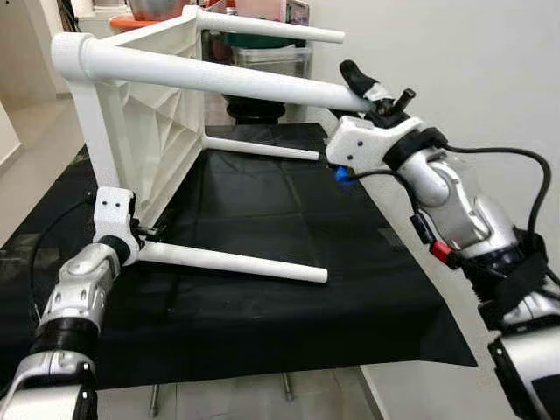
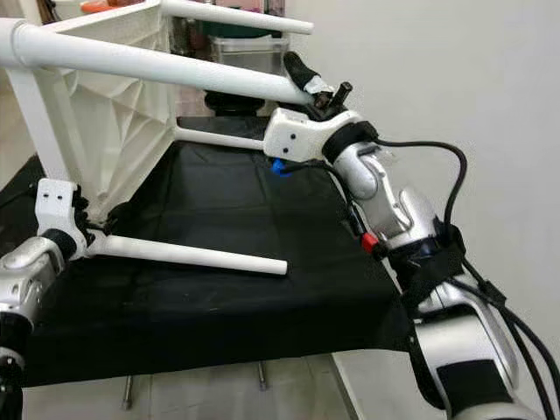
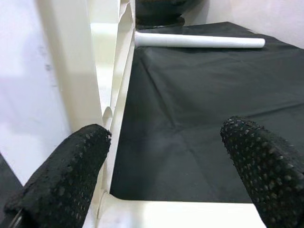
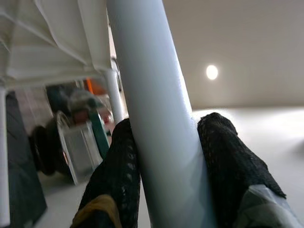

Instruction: Building children table

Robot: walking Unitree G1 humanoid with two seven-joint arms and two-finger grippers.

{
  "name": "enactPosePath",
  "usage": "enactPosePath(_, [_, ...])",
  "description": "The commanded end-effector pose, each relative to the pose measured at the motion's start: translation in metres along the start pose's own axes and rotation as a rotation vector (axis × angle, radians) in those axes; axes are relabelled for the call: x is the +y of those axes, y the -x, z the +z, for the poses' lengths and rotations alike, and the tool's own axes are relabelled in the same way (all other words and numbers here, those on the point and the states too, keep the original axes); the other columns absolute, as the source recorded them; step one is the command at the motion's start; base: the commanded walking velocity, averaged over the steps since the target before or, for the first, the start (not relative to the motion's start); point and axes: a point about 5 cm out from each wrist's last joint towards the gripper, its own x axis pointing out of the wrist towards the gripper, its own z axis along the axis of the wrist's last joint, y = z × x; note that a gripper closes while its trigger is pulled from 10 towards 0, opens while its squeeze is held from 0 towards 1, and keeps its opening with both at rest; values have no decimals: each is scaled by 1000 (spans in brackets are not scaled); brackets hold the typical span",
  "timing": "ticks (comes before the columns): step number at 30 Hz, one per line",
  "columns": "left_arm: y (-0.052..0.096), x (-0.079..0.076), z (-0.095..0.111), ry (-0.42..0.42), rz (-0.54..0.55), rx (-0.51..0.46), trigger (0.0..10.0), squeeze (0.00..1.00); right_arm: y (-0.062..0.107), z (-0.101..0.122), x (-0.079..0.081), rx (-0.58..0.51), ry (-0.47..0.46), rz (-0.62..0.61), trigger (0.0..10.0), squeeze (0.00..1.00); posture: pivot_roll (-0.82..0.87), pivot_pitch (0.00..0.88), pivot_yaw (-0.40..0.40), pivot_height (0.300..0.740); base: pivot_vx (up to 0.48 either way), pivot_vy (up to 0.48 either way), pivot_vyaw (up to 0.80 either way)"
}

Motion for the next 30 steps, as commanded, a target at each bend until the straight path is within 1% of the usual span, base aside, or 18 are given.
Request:
enactPosePath(1, [5,21,-4,24,73,24,10000,0,3,12,-30,-100,-135,-215,0,0,-9,0,-25,740,0,0,0])
enactPosePath(5, [5,26,-7,22,84,51,10000,0,11,12,-32,-112,-168,-252,0,0,-12,0,-18,740,0,0,0])
enactPosePath(9, [4,29,-7,24,91,52,10000,0,16,6,-33,-82,-211,-286,0,0,-13,0,-16,740,0,0,0])
enactPosePath(10, [4,31,-6,23,101,51,10000,0,18,1,-35,-57,-227,-301,0,0,-13,0,-16,740,0,0,0])
enactPosePath(11, [5,40,-2,22,135,49,10000,0,22,-11,-39,7,-253,-331,0,0,-13,0,-14,740,0,0,0])
enactPosePath(12, [5,40,-2,22,135,49,10000,0,22,-11,-39,7,-253,-331,0,0,-13,0,-14,740,0,0,0])
enactPosePath(14, [6,48,3,18,158,41,10000,0,26,-23,-43,69,-282,-357,0,0,-9,0,-12,740,0,0,0])
enactPosePath(15, [6,48,3,18,158,41,10000,0,26,-23,-43,69,-282,-357,0,0,-9,0,-12,740,0,0,0])
enactPosePath(16, [6,52,7,14,168,32,10000,0,27,-30,-45,104,-299,-371,0,0,-9,0,-12,740,0,0,0])
enactPosePath(19, [6,69,34,-13,205,-26,10000,0,31,-53,-53,222,-380,-415,0,0,3,0,-11,740,0,0,0])
enactPosePath(20, [6,69,34,-13,205,-26,10000,0,31,-53,-53,222,-380,-415,0,0,3,0,-11,740,0,0,0])
enactPosePath(21, [6,75,46,-26,217,-53,10000,0,32,-59,-55,255,-411,-428,0,0,3,0,-11,740,0,0,0])
enactPosePath(22, [6,75,46,-26,217,-53,10000,0,32,-59,-55,255,-411,-428,0,0,3,0,-11,740,0,0,0])
enactPosePath(24, [8,85,73,-64,238,-116,10000,0,32,-70,-56,313,-487,-445,0,0,20,0,-15,740,0,0,0])
enactPosePath(26, [10,92,94,-81,255,-166,10000,0,33,-78,-50,371,-557,-442,0,0,25,0,-17,740,0,0,0])
enactPosePath(28, [10,94,99,-85,260,-180,10000,0,34,-80,-47,390,-582,-441,0,0,25,0,-17,740,0,0,0])
enactPosePath(29, [11,95,104,-90,264,-193,10000,0,35,-83,-44,412,-618,-440,0,0,28,0,-17,740,0,0,0])
enactPosePath(30, [12,97,116,-98,265,-227,10000,0,38,-90,-35,472,-684,-431,0,0,35,0,-19,740,0,0,0])
